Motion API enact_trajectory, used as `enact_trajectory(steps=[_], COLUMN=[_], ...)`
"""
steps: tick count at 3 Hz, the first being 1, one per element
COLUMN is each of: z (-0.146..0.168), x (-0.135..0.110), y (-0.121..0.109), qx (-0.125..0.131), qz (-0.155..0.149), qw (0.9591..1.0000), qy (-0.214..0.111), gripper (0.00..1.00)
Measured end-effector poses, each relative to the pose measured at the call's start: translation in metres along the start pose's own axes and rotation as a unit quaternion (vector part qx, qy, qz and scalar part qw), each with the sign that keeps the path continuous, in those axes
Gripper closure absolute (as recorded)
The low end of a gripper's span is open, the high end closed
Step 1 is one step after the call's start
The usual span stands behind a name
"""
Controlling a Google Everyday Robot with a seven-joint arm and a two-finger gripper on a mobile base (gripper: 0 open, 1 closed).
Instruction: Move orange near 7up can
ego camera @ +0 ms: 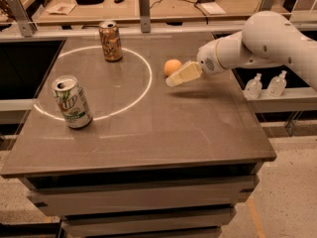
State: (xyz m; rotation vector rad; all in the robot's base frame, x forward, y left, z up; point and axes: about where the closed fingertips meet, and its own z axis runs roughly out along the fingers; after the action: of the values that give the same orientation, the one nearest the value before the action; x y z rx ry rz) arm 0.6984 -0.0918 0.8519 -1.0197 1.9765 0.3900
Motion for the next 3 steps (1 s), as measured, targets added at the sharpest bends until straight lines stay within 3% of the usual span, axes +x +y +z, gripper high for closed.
enact_trajectory(steps=[1,3], z=[0.007,0.027], x=[-0.005,-0.008], y=[-0.002,0.016], qx=[-0.003,-0.017], qz=[0.01,0.023], qw=[0.9999,0.9996], qy=[0.002,0.01], gripper=[0.0,0.0])
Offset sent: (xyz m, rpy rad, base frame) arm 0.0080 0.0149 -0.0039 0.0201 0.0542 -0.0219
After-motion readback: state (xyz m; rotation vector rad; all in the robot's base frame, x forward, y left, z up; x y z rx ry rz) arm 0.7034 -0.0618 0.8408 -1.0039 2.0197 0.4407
